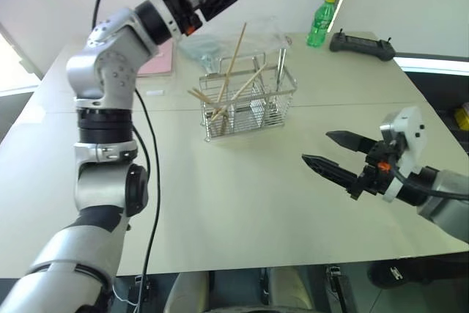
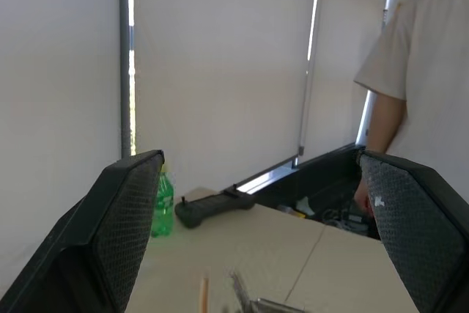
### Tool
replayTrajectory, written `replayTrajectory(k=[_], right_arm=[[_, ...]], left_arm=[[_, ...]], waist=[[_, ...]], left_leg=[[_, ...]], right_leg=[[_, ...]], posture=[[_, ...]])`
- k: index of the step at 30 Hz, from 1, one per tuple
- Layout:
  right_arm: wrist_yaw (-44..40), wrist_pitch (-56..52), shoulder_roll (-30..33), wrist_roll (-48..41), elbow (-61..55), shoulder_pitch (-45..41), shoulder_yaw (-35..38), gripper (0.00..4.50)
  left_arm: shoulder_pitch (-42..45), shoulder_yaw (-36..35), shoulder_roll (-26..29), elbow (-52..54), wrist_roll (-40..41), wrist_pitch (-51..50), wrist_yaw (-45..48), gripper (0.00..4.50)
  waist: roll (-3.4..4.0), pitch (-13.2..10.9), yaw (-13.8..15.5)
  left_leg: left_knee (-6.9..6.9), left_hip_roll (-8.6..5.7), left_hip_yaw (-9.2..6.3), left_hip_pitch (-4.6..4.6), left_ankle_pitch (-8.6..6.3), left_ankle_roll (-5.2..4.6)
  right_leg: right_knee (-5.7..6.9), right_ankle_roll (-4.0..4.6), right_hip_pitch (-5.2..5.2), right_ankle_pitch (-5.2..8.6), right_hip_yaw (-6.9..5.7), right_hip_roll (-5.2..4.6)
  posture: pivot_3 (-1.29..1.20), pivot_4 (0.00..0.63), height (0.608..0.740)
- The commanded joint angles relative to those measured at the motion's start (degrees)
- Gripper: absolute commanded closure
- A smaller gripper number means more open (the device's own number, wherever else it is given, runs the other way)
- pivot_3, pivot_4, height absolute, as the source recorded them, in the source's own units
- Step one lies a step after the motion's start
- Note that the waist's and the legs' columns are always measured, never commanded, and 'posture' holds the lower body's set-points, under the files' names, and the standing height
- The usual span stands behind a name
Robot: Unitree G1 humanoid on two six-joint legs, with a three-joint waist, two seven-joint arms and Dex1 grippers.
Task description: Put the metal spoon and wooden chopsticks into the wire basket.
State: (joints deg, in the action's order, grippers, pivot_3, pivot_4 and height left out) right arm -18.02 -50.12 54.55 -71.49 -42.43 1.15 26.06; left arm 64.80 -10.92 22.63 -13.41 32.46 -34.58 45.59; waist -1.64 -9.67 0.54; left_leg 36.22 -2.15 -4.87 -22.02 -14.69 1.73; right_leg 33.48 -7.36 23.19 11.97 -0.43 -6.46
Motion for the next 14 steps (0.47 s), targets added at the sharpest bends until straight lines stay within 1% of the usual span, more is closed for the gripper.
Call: replayTrajectory(k=[1, 2, 4, 6, 9, 11, 14], right_arm=[[-4.03, 0.86, 2.36, 1.59, 1.65, 1.17, 5.99, 0.00], [-5.07, 0.86, 2.82, 2.11, 2.21, 1.61, 7.10, 0.00], [-6.80, 0.96, 3.64, 3.59, 3.68, 2.23, 8.73, 0.00], [-7.96, 1.15, 3.98, 4.85, 4.94, 2.20, 9.33, 0.00], [-8.70, 1.25, 3.74, 5.92, 5.64, 1.36, 8.75, 0.00], [-8.99, 1.25, 3.45, 6.44, 5.79, 0.83, 8.09, 0.00], [-9.38, 0.99, 3.16, 6.85, 5.74, 0.16, 7.30, 0.00]], left_arm=[[-7.75, 4.46, 11.93, 9.76, 0.90, -1.49, 15.56, 0.04], [-10.75, 6.23, 15.92, 12.14, 1.25, -2.14, 20.56, 0.04], [-18.14, 8.96, 24.24, 16.52, 0.96, -0.42, 30.40, 0.04], [-23.77, 10.69, 29.99, 18.92, -0.26, 1.91, 36.40, 0.04], [-28.14, 11.53, 33.00, 19.95, -2.55, 6.06, 38.49, 0.04], [-29.04, 11.60, 33.17, 19.60, -3.68, 7.00, 37.66, 0.04], [-28.25, 11.24, 31.98, 18.78, -4.52, 6.99, 35.14, 0.04]], waist=[[0.14, 0.06, -0.40], [0.26, 0.12, -0.96], [0.26, 0.11, -1.05], [0.27, 0.11, -1.10], [0.25, 0.09, -0.04], [0.26, 0.10, 0.45], [0.26, 0.10, 0.69]], left_leg=[[-0.05, 0.00, 0.01, 0.03, 0.00, 0.00], [-0.09, 0.00, 0.05, 0.04, 0.00, 0.00], [-0.13, 0.02, 0.08, 0.13, -0.01, -0.02], [-0.14, 0.06, 0.08, 0.12, -0.01, -0.02], [-0.02, 0.13, 0.04, 0.06, -0.02, -0.02], [0.03, 0.22, 0.05, 0.05, 0.00, -0.05], [0.02, 0.24, 0.05, 0.01, 0.03, -0.11]], right_leg=[[0.00, 0.00, 0.01, 0.00, 0.02, 0.00], [-0.01, 0.01, 0.03, 0.00, 0.04, 0.01], [0.08, 0.26, 0.00, 0.15, 0.09, 0.01], [0.05, 0.39, 0.02, 0.22, 0.09, 0.01], [0.03, 0.50, 0.00, 0.27, 0.07, 0.00], [0.01, 0.52, -0.04, 0.26, 0.08, -0.03], [-0.07, 0.52, -0.10, 0.26, 0.07, -0.05]], posture=[[0.00, 0.150, 0.709], [0.00, 0.150, 0.709], [0.00, 0.150, 0.709], [0.00, 0.150, 0.709], [0.00, 0.150, 0.709], [0.00, 0.150, 0.709], [0.00, 0.150, 0.709]])
